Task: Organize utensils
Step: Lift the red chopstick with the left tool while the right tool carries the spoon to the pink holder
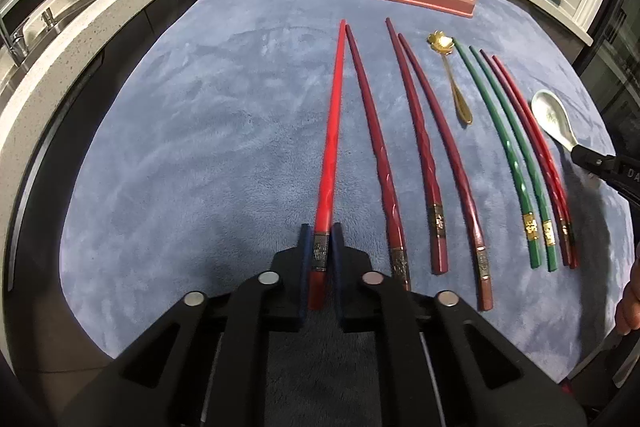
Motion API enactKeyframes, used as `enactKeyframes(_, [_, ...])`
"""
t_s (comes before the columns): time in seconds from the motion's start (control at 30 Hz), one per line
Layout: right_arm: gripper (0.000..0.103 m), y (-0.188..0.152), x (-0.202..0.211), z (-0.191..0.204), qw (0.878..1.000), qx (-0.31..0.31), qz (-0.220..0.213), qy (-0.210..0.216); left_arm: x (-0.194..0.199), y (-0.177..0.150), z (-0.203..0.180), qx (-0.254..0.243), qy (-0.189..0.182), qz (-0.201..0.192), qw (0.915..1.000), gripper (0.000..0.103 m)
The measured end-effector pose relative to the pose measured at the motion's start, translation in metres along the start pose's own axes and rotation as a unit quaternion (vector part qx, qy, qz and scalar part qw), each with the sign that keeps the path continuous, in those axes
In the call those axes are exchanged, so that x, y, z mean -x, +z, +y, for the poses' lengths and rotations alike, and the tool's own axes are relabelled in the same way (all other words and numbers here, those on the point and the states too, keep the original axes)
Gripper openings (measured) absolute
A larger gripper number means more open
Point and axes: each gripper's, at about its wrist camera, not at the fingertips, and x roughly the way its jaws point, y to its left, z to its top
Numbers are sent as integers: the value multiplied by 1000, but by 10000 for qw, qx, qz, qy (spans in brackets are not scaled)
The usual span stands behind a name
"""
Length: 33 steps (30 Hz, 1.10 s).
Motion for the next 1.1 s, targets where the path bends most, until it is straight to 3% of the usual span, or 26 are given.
enactKeyframes(0.2, [8, 6, 31, 1, 9996, 37, -260, -99, 28, 5, 4, 60, -105, -338, 9994, 8])
enactKeyframes(0.43, [7, 12, 58, 5, 9986, 99, -502, -135, 66, 32, 13, 182, -255, -732, 9968, 8])
enactKeyframes(0.9, [7, 56, 84, 34, 9950, 351, -918, 149, 135, 142, 32, 160, -88, -1997, 9797, 7])
enactKeyframes(1.1, [7, 93, 86, 44, 9926, 341, -1112, 361, 156, 195, 25, 77, -268, -2401, 9703, 7])
